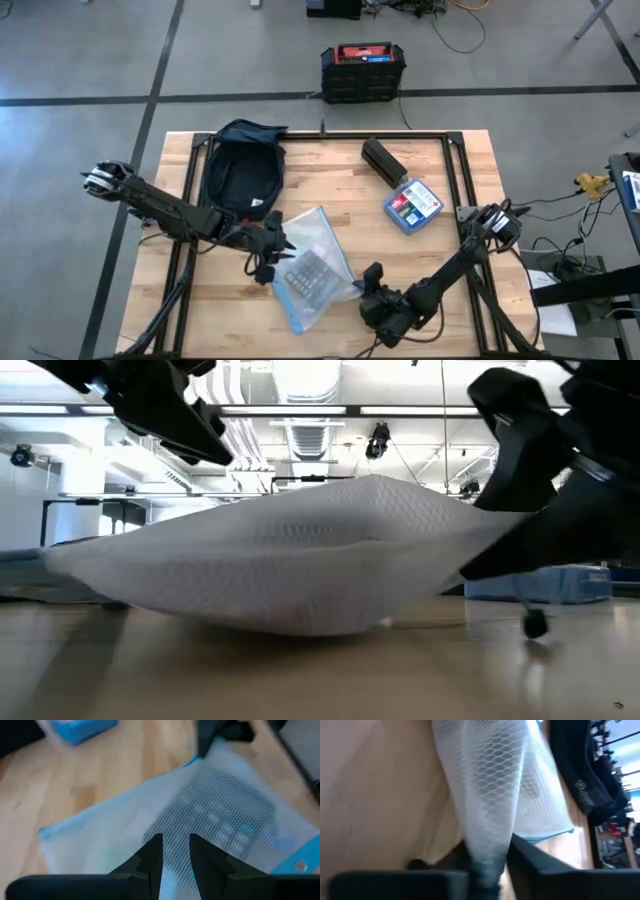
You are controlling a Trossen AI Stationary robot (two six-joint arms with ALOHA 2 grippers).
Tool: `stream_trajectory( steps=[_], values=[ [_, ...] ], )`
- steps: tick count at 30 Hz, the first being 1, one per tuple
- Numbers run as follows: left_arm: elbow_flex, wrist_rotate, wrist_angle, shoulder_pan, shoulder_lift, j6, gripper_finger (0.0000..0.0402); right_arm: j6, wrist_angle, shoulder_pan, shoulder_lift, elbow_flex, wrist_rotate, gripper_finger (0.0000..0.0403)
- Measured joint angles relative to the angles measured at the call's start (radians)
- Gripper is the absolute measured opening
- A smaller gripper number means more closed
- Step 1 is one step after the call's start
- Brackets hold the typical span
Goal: Unpack backpack
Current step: Put the blue zip bag into the dark blue backpack
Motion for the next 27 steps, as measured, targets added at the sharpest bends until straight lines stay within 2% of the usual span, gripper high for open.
stream_trajectory(
  steps=[3,6,10,12,17,21,27],
  values=[
    [0.013,-0.052,-0.148,0.000,-0.064,-0.040,0.0080,-0.033,-0.009,-0.009,0.000,0.033,-0.006,0.0011],
    [0.044,-0.138,-0.355,0.000,-0.135,-0.112,0.0080,-0.051,-0.112,-0.015,-0.009,0.090,0.014,0.0003],
    [0.055,-0.358,-0.565,0.001,-0.215,-0.235,0.0080,-0.049,-0.294,-0.015,-0.061,0.172,0.132,0.0002],
    [0.043,-0.459,-0.599,0.001,-0.243,-0.282,0.0080,-0.053,-0.349,-0.015,-0.101,0.207,0.192,0.0001],
    [-0.004,-0.583,-0.613,0.034,-0.254,-0.333,0.0080,-0.151,-0.368,-0.015,-0.224,0.263,0.238,0.0001],
    [-0.049,-0.599,-0.615,0.129,-0.221,-0.371,0.0080,-0.237,-0.362,-0.014,-0.318,0.290,0.308,0.0001],
    [-0.103,-0.512,-0.619,0.367,-0.166,-0.367,0.0080,-0.307,-0.340,-0.023,-0.449,0.301,0.340,0.0000]
  ],
)
